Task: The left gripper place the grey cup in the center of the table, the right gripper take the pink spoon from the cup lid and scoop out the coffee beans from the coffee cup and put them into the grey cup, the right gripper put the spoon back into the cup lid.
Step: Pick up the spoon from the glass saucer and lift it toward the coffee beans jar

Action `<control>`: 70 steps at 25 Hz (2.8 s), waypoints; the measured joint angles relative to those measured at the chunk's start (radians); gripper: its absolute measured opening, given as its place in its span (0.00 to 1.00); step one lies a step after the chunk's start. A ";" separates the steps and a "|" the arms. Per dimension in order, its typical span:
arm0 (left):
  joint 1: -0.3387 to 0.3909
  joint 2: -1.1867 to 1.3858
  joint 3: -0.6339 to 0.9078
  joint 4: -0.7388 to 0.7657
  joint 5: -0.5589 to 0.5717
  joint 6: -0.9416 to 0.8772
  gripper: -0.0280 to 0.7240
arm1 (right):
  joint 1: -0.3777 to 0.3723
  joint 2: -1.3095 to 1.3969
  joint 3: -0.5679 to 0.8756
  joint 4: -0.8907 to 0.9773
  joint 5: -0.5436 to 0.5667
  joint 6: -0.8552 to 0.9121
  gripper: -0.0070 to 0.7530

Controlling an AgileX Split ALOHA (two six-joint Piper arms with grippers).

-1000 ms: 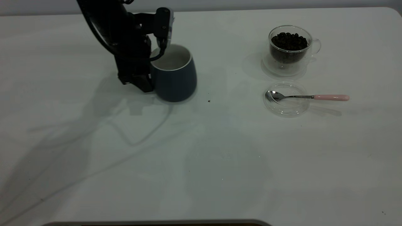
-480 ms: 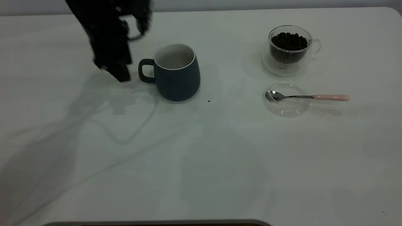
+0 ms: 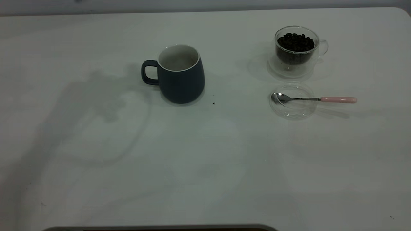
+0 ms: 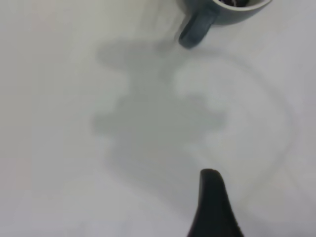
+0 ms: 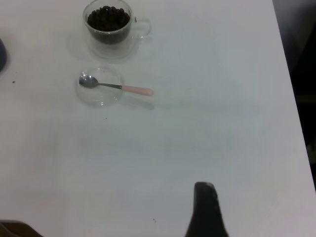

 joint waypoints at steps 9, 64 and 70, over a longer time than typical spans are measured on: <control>0.003 -0.462 0.067 0.021 0.065 -0.454 0.80 | 0.000 0.000 0.000 0.000 0.000 0.000 0.79; 0.151 -1.956 1.168 0.173 0.032 -0.918 0.79 | 0.000 0.000 0.000 0.000 0.000 0.001 0.79; 0.151 -1.956 1.168 0.173 0.032 -0.918 0.79 | 0.000 0.000 0.000 0.000 0.000 0.001 0.79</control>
